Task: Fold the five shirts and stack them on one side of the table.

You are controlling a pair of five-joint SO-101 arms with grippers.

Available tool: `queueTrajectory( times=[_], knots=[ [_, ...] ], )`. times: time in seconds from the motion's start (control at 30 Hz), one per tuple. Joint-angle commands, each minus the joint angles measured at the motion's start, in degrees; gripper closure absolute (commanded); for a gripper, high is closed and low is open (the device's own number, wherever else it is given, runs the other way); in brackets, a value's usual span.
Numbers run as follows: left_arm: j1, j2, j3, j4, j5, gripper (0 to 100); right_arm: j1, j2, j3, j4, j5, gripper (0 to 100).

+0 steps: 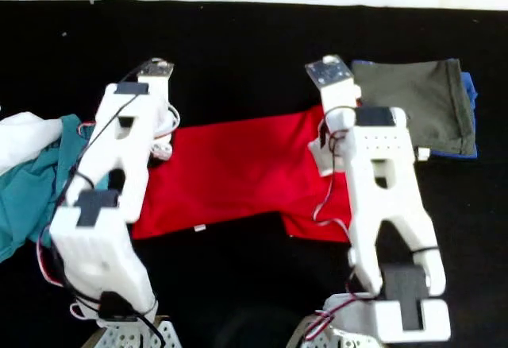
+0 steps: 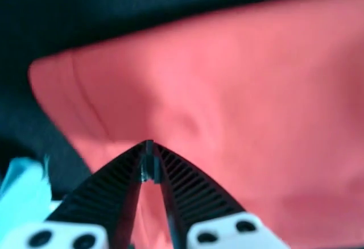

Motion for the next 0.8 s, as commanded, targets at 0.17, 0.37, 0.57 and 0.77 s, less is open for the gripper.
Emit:
queueTrajectory(
  times=[0.17, 0.37, 0.57, 0.77],
  knots=[
    [-8.75, 22.9, -36.88, 8.35, 0.53, 99, -0.75, 4.0, -3.56, -1.27, -0.79, 99.2],
    [-9.27, 40.04, -64.75, 18.99, 0.7, 99, -0.75, 3.74, -3.56, -1.1, -0.79, 99.2],
    [-9.27, 46.55, -87.6, 35.34, 0.97, 99, -0.66, 3.65, -3.56, -0.75, -0.79, 99.2],
    [-15.52, 40.22, -85.05, 35.08, 0.7, 99, -0.84, 3.47, -3.74, -0.75, -0.79, 99.2]
  ],
)
